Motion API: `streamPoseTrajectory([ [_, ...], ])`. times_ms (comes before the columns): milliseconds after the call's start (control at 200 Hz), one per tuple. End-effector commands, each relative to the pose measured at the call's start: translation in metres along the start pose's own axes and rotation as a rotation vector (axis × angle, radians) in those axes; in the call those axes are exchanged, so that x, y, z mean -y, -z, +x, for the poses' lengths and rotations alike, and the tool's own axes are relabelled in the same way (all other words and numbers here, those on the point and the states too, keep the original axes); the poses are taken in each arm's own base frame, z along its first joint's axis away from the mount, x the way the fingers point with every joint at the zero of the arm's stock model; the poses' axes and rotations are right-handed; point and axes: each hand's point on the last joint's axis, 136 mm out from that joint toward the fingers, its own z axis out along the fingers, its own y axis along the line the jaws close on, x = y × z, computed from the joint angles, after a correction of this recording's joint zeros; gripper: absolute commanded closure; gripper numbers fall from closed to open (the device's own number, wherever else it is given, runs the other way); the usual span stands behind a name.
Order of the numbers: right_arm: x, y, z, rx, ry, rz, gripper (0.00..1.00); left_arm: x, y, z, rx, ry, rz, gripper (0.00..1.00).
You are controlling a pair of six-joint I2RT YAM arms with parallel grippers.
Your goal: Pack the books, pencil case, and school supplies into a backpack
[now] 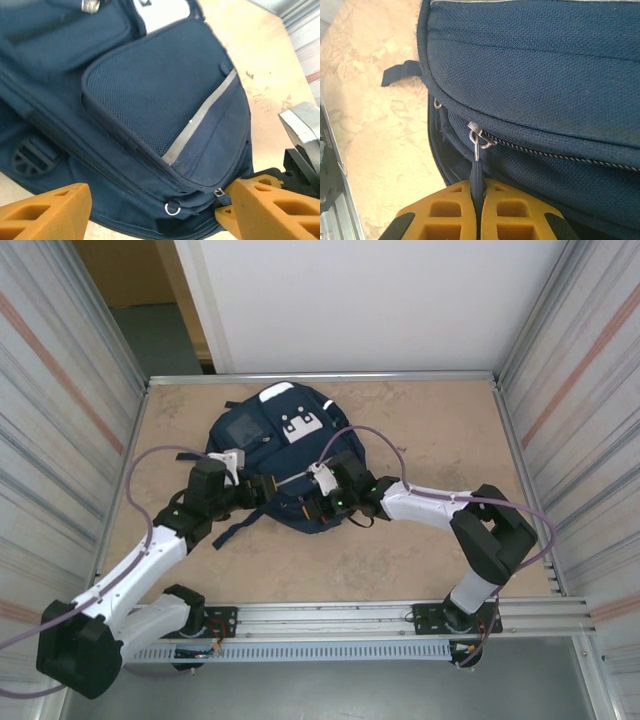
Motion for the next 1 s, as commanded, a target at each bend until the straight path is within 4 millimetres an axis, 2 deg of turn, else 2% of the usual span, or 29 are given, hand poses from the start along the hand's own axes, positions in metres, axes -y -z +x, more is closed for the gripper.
streamPoseTrajectory([
  [0, -0.025, -0.003, -0.020, 0.058, 0.055, -0.065, 1.00, 0.000, -0.009, 0.007, -0.098, 0.269, -0.034, 0.28],
  [165, -0.034, -0.007, -0.017, 0.059, 0.083, -0.071, 1.00, 0.009, -0.030, 0.002, -0.168, 0.307, -0.041, 0.29],
  [226, -0.040, -0.008, -0.015, 0.059, 0.088, -0.091, 1.00, 0.011, -0.038, 0.003, -0.170, 0.310, -0.028, 0.35],
  [271, -0.044, -0.008, -0.014, 0.060, 0.089, -0.114, 1.00, 0.002, -0.042, 0.008, -0.163, 0.330, -0.064, 0.40],
  [336, -0.051, -0.010, -0.013, 0.059, 0.096, -0.136, 1.00, -0.012, -0.045, 0.015, -0.145, 0.381, -0.123, 0.52],
  [381, -0.053, -0.011, -0.012, 0.058, 0.101, -0.135, 1.00, -0.016, -0.046, 0.017, -0.134, 0.397, -0.131, 0.67],
  [481, -0.050, -0.010, -0.010, 0.046, 0.133, -0.092, 1.00, -0.019, -0.044, 0.017, -0.122, 0.382, -0.140, 0.95],
  [501, -0.046, -0.009, -0.010, 0.040, 0.140, -0.072, 1.00, -0.021, -0.043, 0.017, -0.122, 0.370, -0.145, 1.00],
  [591, -0.024, -0.002, -0.004, 0.002, 0.192, 0.066, 1.00, -0.036, -0.033, 0.012, -0.125, 0.324, -0.190, 1.00],
  [707, 0.015, 0.013, 0.009, -0.066, 0.228, 0.245, 1.00, -0.055, -0.016, 0.002, -0.132, 0.309, -0.221, 1.00],
  [877, 0.070, 0.044, 0.020, -0.073, 0.080, 0.331, 1.00, -0.070, -0.003, -0.007, -0.161, 0.243, -0.216, 1.00],
  [997, 0.103, 0.063, 0.024, -0.059, -0.004, 0.417, 1.00, -0.091, -0.009, -0.011, -0.180, 0.193, -0.296, 1.00],
])
